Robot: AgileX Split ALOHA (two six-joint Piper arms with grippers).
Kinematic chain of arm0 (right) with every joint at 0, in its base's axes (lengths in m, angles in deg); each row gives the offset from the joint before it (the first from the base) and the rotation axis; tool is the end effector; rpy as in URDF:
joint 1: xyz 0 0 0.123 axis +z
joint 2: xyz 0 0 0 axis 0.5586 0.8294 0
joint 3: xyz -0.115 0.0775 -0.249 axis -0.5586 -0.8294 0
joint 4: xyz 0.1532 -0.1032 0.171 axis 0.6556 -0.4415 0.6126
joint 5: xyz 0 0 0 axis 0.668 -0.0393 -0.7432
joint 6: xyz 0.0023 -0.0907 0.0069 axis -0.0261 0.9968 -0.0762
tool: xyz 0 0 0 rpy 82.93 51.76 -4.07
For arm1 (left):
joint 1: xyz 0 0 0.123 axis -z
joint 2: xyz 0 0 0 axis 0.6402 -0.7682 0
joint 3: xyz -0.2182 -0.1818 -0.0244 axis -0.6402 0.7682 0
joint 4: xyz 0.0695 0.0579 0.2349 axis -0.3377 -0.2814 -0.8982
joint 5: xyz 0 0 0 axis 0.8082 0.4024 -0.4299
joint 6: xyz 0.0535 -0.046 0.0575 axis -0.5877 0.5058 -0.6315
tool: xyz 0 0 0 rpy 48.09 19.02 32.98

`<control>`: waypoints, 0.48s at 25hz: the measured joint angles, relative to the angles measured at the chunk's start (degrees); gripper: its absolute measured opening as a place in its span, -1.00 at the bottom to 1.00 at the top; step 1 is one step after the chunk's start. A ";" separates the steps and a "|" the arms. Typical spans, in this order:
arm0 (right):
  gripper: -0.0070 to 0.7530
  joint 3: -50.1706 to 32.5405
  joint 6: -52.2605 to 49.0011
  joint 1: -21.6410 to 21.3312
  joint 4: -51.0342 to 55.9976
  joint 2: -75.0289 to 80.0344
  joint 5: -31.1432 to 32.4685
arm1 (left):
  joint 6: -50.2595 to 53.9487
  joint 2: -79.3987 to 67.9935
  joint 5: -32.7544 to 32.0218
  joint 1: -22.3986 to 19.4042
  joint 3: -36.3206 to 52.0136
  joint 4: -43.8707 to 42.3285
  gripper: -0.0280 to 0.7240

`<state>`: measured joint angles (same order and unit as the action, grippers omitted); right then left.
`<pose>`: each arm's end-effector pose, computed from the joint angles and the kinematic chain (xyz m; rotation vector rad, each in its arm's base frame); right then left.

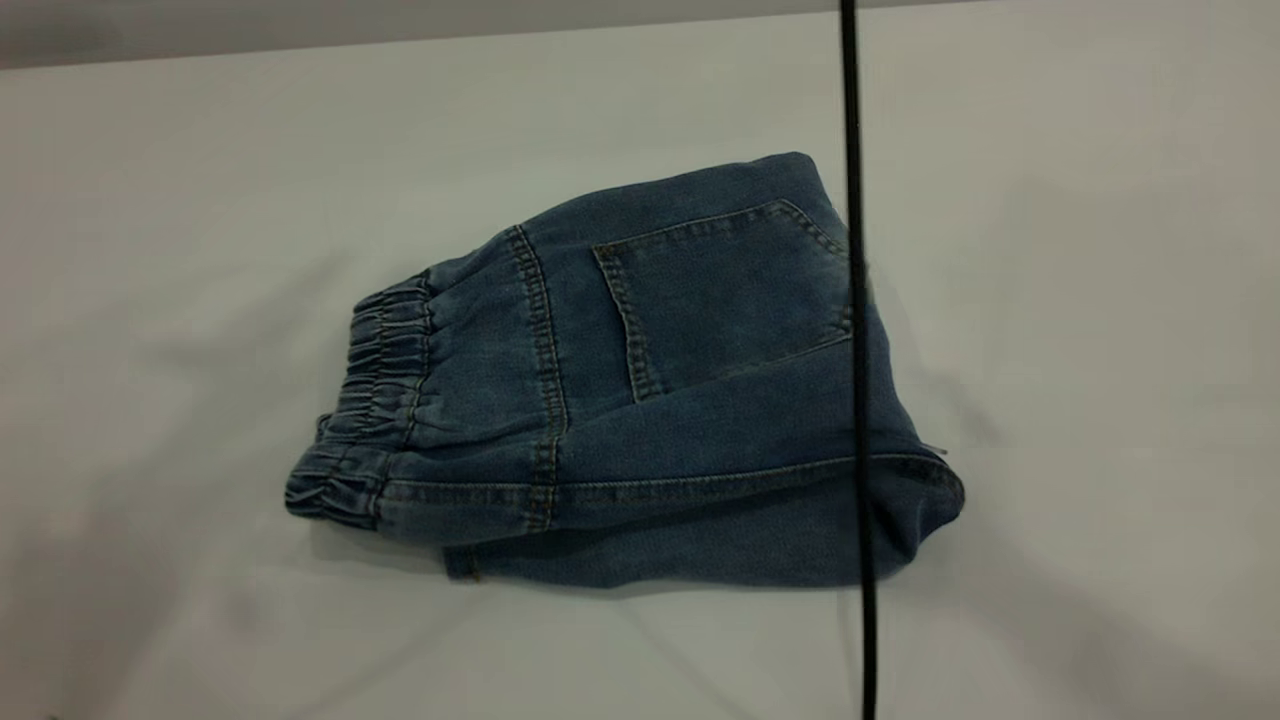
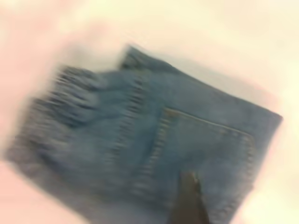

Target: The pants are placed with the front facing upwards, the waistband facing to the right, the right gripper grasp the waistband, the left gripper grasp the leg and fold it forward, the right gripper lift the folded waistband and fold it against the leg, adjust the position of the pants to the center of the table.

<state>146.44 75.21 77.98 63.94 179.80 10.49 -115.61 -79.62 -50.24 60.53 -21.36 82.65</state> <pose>0.3108 0.2875 0.3312 -0.7905 2.5971 0.1374 0.2456 -0.0928 0.4554 0.6180 1.3144 0.1302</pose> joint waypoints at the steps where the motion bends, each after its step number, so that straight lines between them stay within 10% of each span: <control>1: 0.23 0.00 0.00 0.19 1.88 -2.32 0.05 | 0.39 1.42 0.00 0.00 0.00 0.00 0.06; 12: 0.23 -9.07 1.24 9.54 7.13 -26.92 0.00 | 3.93 14.66 -1.61 0.00 0.00 0.00 0.06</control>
<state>137.37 76.45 87.52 71.07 152.88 10.49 -111.68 -64.96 -51.85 60.53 -21.36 82.65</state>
